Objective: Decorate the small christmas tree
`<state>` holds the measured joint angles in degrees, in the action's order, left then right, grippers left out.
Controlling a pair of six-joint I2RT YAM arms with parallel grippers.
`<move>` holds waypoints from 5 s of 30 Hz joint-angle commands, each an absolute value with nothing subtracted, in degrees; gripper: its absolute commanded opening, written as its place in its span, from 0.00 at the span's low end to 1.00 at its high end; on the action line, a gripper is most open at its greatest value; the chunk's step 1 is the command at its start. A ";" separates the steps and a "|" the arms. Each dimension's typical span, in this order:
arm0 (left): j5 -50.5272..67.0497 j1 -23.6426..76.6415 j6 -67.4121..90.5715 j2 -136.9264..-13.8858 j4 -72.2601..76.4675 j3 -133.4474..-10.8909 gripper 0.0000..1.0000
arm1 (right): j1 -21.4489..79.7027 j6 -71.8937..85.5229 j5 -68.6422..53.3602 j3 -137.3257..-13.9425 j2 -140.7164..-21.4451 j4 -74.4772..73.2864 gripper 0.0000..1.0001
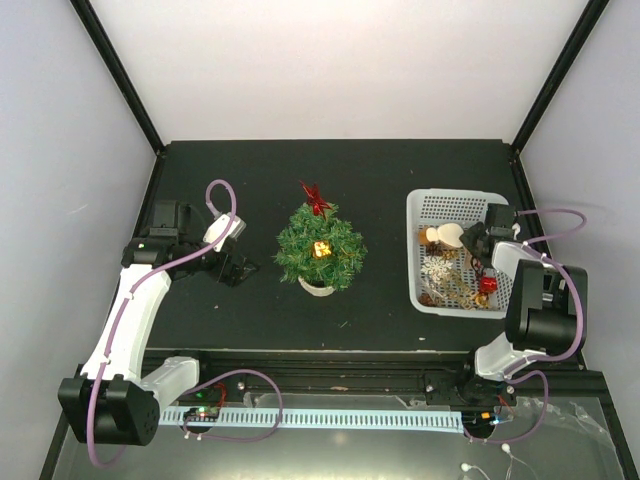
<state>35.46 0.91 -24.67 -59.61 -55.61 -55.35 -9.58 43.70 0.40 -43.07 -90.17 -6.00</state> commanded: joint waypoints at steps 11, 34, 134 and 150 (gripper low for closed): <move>36.56 1.22 -25.24 -58.53 -55.63 -55.98 0.99 | -5.27 41.12 -4.41 -43.91 -80.76 -13.17 0.01; 36.73 1.20 -26.36 -57.55 -56.64 -56.40 0.99 | 15.68 28.10 1.02 -59.58 -65.33 -25.03 0.01; 17.96 14.68 -25.93 -93.21 -47.47 -82.57 0.99 | 44.82 30.19 1.22 -57.48 -60.71 -21.76 0.01; 15.86 13.94 -25.12 -87.92 -48.35 -80.83 0.99 | 46.98 26.01 1.29 -59.62 -58.29 -20.39 0.01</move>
<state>16.69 14.33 -25.12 -90.50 -47.97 -80.49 46.19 28.58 0.10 -57.43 -59.90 -22.13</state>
